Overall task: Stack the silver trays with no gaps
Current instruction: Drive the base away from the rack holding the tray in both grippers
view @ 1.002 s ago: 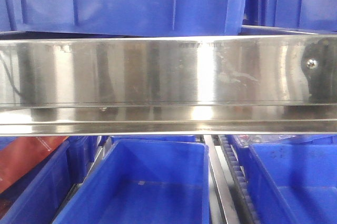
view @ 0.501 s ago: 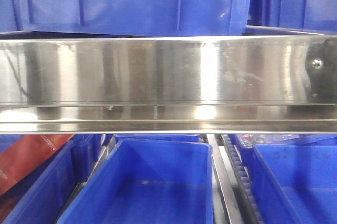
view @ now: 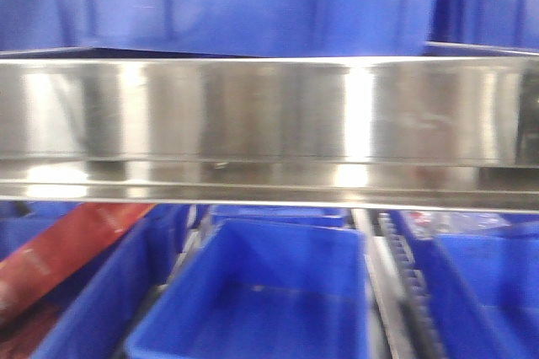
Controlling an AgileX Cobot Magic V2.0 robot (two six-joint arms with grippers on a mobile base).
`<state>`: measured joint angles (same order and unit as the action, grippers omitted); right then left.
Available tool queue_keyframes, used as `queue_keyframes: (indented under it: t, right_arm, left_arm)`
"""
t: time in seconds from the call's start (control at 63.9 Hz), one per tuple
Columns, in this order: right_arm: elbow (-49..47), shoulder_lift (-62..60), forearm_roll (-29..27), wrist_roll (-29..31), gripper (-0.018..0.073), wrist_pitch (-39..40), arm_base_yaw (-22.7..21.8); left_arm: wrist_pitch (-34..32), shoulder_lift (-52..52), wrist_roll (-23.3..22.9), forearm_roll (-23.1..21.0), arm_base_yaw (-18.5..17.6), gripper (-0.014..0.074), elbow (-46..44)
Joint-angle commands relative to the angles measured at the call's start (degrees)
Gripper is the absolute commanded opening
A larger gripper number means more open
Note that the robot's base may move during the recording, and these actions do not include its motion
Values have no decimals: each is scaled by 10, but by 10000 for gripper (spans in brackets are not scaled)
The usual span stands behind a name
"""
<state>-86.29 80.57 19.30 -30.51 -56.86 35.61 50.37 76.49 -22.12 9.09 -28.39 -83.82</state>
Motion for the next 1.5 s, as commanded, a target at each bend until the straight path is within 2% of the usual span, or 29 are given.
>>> queue_keyframes:
  t: [0.0,1.487]
  right_arm:
    - [-2,-6,20,13,-70,7,0]
    - [-2,-6,20,13,-70,7,0]
  left_arm:
    - [-21,-8,7,6,-4,-16,-3]
    - [-21,-8,7,6,-4,-16,-3]
